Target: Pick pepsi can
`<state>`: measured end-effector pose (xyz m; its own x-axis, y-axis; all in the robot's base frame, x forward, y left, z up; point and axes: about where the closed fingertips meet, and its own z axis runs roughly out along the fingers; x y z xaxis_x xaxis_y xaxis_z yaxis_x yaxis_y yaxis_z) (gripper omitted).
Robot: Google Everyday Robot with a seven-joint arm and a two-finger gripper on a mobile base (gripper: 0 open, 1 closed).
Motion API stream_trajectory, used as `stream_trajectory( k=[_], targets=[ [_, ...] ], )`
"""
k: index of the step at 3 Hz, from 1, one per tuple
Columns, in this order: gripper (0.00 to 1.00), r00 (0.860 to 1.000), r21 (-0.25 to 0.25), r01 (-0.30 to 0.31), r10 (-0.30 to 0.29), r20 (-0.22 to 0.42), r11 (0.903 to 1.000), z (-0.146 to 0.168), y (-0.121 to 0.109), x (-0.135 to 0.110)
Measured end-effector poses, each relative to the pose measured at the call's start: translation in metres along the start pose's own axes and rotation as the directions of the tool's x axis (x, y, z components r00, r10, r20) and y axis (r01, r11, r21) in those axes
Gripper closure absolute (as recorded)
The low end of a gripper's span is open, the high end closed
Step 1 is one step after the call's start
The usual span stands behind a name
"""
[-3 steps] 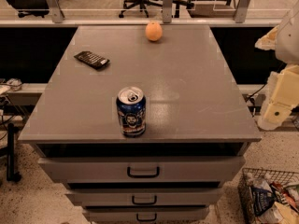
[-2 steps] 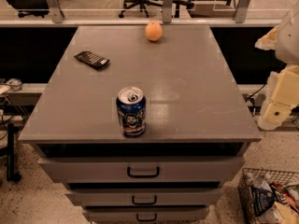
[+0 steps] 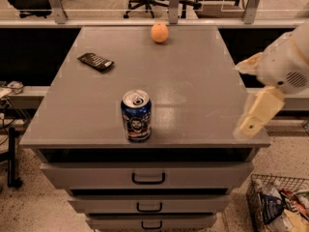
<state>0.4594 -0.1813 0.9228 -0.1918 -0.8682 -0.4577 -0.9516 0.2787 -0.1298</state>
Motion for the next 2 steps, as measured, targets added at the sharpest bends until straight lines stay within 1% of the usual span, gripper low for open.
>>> stream_trajectory(
  k=[1, 2],
  targets=[
    [0.0, 0.973, -0.086, -0.002, 0.021, 0.228, 0.9963, 0.055, 0.007, -0.029],
    [0.0, 0.904, -0.156, 0.025, 0.044, 0.425, 0.9875, 0.087, 0.021, -0.072]
  ],
)
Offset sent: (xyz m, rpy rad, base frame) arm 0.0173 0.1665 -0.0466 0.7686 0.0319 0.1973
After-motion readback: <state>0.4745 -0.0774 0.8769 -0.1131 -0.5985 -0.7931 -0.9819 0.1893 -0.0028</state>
